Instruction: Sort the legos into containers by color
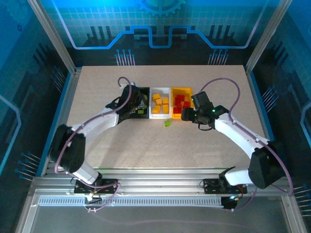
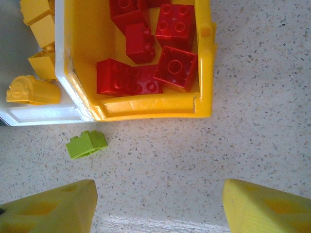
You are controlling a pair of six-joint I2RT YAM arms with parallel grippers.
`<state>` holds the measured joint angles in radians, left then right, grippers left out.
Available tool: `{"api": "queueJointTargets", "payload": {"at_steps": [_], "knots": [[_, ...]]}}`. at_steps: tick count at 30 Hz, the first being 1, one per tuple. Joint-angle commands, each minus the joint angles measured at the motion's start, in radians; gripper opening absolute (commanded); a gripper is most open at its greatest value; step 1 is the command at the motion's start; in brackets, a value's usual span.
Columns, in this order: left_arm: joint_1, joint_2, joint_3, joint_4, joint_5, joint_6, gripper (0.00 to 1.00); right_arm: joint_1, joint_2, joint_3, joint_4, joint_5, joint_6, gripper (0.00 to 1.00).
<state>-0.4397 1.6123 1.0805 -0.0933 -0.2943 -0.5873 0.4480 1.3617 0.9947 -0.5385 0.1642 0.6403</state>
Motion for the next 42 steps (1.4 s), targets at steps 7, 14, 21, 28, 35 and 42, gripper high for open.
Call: {"api": "queueJointTargets", "payload": {"at_steps": [7,14,21,28,35,42], "knots": [[0.038,0.174,0.183,-0.15,0.058,-0.041,0.76,0.014,-0.029,-0.004,-0.035,0.016,0.009,0.7],[-0.028,0.02,0.116,-0.106,0.129,-0.043,0.99,0.006,-0.048,-0.01,-0.039,0.028,0.004,0.7],[-0.239,-0.095,-0.074,-0.049,0.152,-0.032,0.99,-0.024,-0.062,-0.028,-0.03,0.022,0.0,0.7],[-0.364,0.044,-0.136,0.077,0.087,0.017,0.91,-0.055,-0.073,-0.031,-0.03,0.001,0.001,0.7],[-0.363,0.231,-0.068,0.215,0.119,0.126,0.9,-0.067,-0.097,-0.032,-0.044,0.001,-0.004,0.7],[-0.357,0.329,0.014,0.183,0.022,0.146,0.83,-0.088,-0.129,-0.053,-0.048,-0.013,-0.011,0.7]]}}
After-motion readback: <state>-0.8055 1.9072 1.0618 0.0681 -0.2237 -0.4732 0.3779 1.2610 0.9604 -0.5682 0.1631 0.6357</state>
